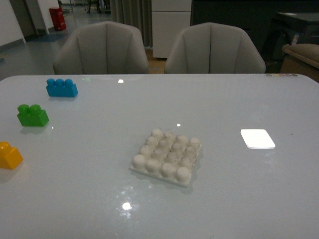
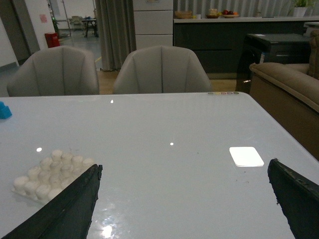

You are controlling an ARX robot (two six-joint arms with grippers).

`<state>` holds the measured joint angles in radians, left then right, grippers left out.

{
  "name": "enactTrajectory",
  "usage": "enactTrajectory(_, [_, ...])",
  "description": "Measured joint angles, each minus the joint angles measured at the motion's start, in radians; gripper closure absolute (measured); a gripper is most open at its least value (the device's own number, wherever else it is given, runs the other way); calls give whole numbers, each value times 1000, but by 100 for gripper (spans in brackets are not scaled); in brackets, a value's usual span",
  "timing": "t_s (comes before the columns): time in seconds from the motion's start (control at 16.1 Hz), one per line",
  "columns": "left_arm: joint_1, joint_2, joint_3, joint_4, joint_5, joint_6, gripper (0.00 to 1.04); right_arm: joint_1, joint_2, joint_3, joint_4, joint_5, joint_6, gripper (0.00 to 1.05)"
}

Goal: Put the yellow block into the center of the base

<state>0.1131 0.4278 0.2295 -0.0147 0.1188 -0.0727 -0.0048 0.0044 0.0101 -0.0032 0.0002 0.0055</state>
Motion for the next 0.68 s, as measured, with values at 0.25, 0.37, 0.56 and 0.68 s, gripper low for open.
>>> enactTrajectory(0.25, [164, 608, 126, 478, 134, 92, 7, 0, 0, 0, 0, 0, 0, 6])
enactTrajectory(0.37, [211, 918, 290, 597, 172, 163, 7, 0, 0, 0, 0, 0, 0, 6])
enactTrajectory(0.56, [249, 1254, 485, 540, 214, 211, 7, 0, 0, 0, 0, 0, 0, 6])
enactTrajectory(0.68, [265, 1377, 565, 491, 243, 266, 7, 0, 0, 0, 0, 0, 0, 6])
